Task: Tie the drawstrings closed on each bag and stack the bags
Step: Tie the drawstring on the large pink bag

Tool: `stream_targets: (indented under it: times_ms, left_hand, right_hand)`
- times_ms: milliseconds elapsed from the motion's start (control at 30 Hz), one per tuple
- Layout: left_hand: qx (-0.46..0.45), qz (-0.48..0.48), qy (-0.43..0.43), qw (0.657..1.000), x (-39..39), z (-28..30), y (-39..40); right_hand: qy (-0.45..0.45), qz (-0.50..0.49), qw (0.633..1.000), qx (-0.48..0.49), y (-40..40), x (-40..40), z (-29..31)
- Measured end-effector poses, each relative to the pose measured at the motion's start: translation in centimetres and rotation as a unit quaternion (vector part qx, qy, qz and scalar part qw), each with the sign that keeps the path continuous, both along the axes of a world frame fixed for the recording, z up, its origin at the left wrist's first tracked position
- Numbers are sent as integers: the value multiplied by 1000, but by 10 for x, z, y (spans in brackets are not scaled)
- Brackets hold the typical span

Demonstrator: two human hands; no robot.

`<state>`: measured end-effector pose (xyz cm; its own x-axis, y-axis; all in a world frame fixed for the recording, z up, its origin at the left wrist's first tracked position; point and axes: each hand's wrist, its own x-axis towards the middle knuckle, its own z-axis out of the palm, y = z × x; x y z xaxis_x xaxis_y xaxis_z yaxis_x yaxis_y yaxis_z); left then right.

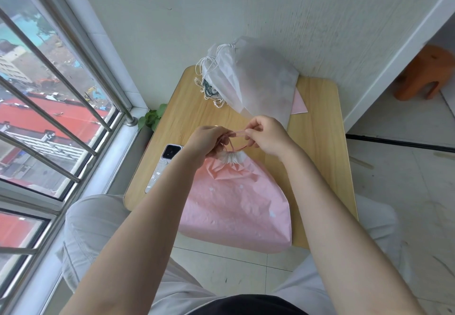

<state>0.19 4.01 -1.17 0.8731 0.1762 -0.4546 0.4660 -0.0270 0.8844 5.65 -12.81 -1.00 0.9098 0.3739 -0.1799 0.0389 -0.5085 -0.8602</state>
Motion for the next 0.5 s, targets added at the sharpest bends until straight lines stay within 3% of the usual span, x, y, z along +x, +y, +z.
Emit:
stream_targets:
  times_ms: [133,300,500]
  left_hand:
    - [76,-36,-41,996,0,-3,2]
    - [76,-67,-74,992,0,2,-5]
    - [102,-43,-72,991,-2,-2,-3]
  right_hand:
    - [52,29,997,-39,-9,2,-1]
    - [69,84,993,47,1,-7,6]
    - [54,89,994,18,4,-10,13]
